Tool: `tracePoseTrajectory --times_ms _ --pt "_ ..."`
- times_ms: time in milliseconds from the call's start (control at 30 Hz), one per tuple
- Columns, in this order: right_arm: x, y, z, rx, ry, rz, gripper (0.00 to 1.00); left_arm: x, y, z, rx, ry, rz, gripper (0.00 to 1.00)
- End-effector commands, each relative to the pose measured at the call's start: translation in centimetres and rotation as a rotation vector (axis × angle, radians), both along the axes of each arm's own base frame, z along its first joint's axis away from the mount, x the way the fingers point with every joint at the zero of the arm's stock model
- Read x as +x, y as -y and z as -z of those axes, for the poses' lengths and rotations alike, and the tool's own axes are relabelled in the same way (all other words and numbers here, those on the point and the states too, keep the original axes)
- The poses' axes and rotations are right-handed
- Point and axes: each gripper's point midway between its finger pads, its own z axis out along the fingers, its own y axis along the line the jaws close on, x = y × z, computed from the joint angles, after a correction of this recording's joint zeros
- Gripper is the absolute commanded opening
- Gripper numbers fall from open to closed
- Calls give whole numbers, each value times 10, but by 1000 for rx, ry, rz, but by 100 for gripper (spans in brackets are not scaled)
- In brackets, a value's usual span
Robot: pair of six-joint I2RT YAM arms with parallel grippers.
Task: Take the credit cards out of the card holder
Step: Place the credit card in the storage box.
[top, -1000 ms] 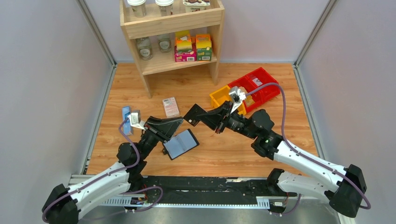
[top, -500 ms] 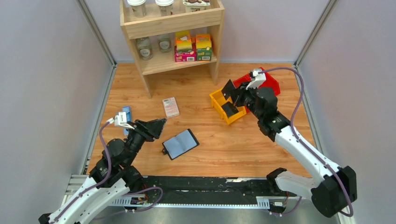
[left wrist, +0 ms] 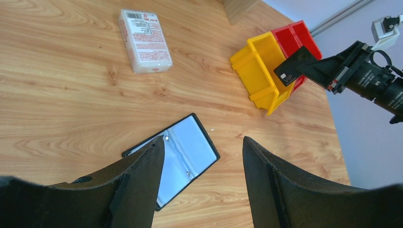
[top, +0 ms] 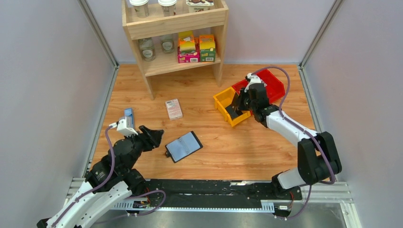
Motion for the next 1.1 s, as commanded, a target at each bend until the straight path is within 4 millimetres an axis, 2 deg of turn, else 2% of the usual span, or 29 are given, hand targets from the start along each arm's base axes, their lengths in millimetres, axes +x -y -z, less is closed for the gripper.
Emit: tracePoseTrajectory --times_ms 0,267,433,500,567,667,733,1000,1067 --pt "21 -11 -13 35 69 -15 0 1 -2 -4 31 3 0 69" --pt "28 -18 31 72 -40 0 0 3 6 0 29 -15 21 69" --pt "26 -11 61 74 -127 37 0 3 11 2 6 -21 33 69" --pt "25 -7 65 66 -135 48 2 3 13 4 1 -24 39 69" --pt "24 0 63 50 -122 77 10 3 16 3 -6 -25 47 69" --pt "22 13 56 21 -95 130 15 4 19 5 -5 -33 55 69" --pt "21 20 47 10 -73 161 23 4 22 6 -7 -38 63 69" --pt "9 44 7 -28 6 248 43 8 36 8 -10 -57 101 69" --pt "6 42 -5 -23 29 250 49 9 40 12 -9 -67 113 69"
